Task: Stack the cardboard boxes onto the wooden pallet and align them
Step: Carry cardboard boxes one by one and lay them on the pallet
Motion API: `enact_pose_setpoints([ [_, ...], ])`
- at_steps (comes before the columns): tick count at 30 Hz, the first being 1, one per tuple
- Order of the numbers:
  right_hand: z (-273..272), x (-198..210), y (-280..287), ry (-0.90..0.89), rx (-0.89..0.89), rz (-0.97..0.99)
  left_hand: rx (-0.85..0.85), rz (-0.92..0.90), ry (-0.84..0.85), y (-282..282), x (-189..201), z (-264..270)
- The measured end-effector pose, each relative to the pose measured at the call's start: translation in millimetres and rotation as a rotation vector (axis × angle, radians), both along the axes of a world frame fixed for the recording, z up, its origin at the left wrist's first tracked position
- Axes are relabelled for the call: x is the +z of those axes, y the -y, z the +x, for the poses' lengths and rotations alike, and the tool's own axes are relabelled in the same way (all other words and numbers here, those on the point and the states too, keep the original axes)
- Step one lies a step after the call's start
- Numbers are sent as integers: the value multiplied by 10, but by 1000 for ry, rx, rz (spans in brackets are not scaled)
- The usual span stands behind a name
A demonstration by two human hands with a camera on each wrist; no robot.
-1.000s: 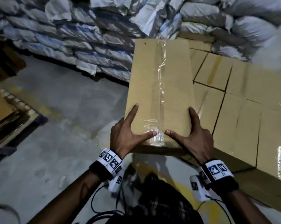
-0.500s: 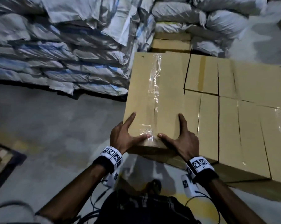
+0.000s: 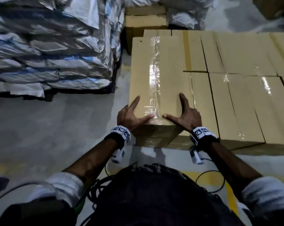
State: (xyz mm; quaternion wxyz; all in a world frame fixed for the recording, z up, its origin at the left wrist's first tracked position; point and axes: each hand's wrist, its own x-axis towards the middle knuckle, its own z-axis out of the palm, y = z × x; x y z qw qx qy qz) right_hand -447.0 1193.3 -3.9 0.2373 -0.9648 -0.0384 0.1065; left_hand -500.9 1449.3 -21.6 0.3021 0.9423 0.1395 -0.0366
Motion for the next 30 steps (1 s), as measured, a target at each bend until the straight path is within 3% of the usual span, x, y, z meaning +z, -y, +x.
enact_pose_setpoints([
  [10,208,-122,-50,-46,-40,10,-103,-99,-12,-139,-43,313],
  [30,363,-167,95,-81,-50,65,-185,-66,-152,-75,-49,370],
])
